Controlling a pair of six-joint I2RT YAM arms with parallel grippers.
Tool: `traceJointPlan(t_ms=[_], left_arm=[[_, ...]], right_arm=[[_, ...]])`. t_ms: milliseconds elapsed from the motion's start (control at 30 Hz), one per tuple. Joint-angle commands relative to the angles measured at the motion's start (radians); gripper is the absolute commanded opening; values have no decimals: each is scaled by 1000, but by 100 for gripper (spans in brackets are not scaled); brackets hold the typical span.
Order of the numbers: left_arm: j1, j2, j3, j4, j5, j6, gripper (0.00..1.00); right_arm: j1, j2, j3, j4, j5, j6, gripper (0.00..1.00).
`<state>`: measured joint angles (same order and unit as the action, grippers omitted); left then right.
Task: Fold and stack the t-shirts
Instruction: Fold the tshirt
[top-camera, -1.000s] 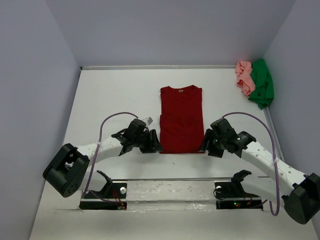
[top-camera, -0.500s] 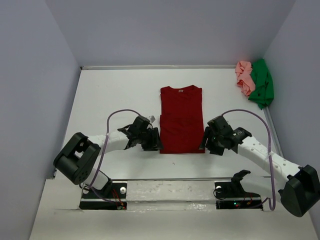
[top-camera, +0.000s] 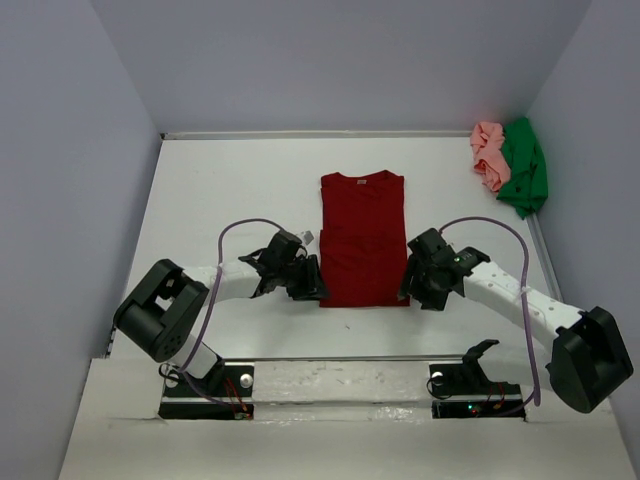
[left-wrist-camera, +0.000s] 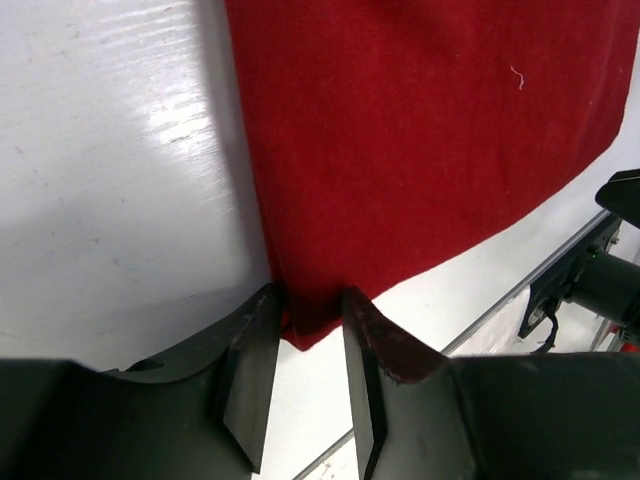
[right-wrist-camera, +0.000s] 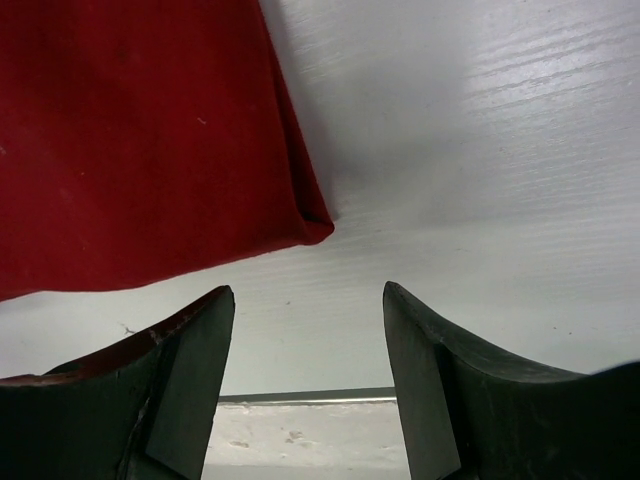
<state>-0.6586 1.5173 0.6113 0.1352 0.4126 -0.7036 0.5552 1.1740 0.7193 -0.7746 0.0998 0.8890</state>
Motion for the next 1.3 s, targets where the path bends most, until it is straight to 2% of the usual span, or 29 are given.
traceJointPlan(t_ms=[0, 133, 233, 333, 567, 900, 1033, 1133, 1267], left_arm=[[4, -9, -12, -46, -21, 9, 36], [4, -2, -16, -46, -17, 12, 16], [4, 7, -16, -43, -20, 13, 5], [4, 18, -19, -31, -17, 12, 0], [4, 15, -28, -9, -18, 9, 0], [10, -71, -25, -69, -64, 15, 0], [30, -89, -31, -86, -69, 27, 0], [34, -94, -33, -86, -69, 29, 0], [33, -94, -33, -86, -67, 26, 0]], right_arm=[[-9, 24, 48, 9, 47, 21, 67], [-9, 26, 48, 9, 52, 25, 67], [-9, 18, 37, 11, 52, 33, 67], [-9, 18, 23, 11, 52, 33, 67], [-28, 50, 12, 55, 31, 25, 68], [-37, 190, 16, 141, -8, 39, 66], [-37, 190, -12, 155, 9, 77, 64], [-46, 177, -34, 164, 9, 103, 58], [-46, 173, -47, 179, -9, 125, 37]])
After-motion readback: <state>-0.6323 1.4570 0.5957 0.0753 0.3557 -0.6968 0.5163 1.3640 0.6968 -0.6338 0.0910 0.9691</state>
